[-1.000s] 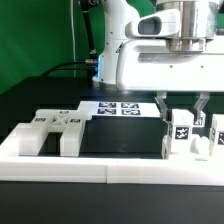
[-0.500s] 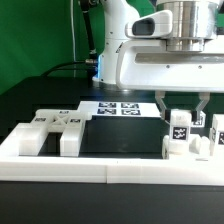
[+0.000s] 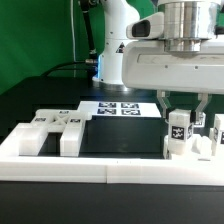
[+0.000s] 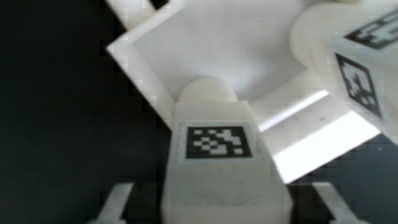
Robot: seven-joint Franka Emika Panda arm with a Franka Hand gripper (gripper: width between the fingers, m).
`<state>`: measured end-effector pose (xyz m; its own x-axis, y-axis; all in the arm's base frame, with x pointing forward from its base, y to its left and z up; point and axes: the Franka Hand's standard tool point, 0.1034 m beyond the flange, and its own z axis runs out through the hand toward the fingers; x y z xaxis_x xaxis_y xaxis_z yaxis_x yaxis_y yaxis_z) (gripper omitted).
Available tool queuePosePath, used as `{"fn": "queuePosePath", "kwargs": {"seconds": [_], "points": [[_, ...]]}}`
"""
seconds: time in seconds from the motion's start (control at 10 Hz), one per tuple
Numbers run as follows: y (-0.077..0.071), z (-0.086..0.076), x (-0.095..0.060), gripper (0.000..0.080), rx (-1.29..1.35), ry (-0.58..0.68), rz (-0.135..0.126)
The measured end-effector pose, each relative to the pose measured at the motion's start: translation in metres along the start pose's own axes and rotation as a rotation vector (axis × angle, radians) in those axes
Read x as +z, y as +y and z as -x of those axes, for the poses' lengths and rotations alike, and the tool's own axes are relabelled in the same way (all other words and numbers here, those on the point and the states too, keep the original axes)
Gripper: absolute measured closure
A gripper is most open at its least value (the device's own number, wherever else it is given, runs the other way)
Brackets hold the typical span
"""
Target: Assemble chair
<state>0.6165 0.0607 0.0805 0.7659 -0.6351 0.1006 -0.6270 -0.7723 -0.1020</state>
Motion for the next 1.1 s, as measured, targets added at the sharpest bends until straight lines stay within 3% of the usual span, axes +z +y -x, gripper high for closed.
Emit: {"fn": "queuePosePath", "kwargs": {"seconds": [0.8, 1.1], "points": [[-0.0059, 0.0058, 0.0008, 0.0509, 0.712, 0.005, 0.005], [-0.0053, 0.0054, 0.0009, 0.0503, 0.653, 0.003, 0.004]]}}
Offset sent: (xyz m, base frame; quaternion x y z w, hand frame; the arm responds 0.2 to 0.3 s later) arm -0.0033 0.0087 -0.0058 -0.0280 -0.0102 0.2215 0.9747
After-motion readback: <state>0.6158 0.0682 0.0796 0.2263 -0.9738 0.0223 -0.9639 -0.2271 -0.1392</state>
